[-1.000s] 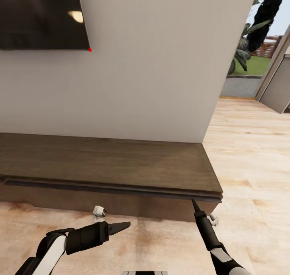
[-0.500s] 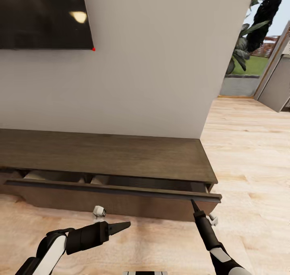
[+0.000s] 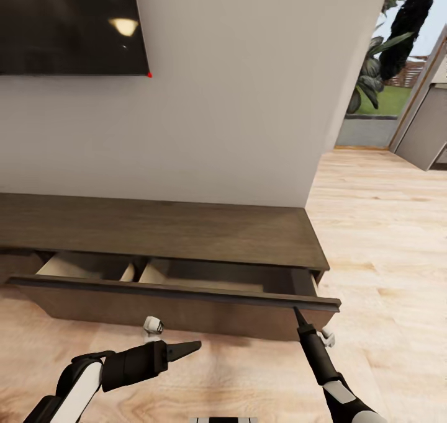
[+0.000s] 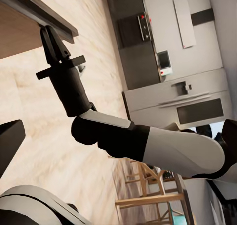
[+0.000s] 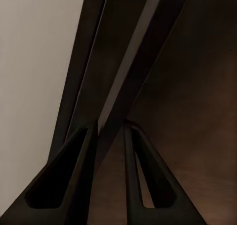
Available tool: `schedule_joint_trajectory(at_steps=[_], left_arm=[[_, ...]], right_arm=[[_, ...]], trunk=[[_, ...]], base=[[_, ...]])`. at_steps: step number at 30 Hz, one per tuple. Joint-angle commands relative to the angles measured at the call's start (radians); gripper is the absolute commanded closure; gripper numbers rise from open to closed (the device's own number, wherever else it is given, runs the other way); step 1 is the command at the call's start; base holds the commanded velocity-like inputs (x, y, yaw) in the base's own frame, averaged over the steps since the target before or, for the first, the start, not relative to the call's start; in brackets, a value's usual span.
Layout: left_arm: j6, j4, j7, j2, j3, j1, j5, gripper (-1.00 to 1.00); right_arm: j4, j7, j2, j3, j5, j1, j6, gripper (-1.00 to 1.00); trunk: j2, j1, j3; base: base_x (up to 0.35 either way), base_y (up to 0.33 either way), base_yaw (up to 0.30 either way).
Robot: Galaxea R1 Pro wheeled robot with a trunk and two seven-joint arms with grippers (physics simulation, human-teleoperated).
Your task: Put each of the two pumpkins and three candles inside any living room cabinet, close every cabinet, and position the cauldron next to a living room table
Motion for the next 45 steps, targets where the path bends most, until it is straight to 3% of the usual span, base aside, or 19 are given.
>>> schedule_joint_trajectory(at_steps=[1,45], left_arm=[[0.005,0.0,0.0,0.001,-0.001,0.0,0.004,-1.0],[0.005,0.0,0.0,0.0,-0.001,0.0,0.004,-1.0]], right_arm=[[0.002,0.008,-0.001,-0.023,-0.013,0.0,0.002,1.0],[0.002,0.008,-0.001,-0.022,-0.013,0.0,0.002,1.0]], trunk=[[0.0,0.0,-0.001],[0.0,0.0,-0.001]], base=[[-0.104,0.0,0.0],[-0.093,0.004,0.0]])
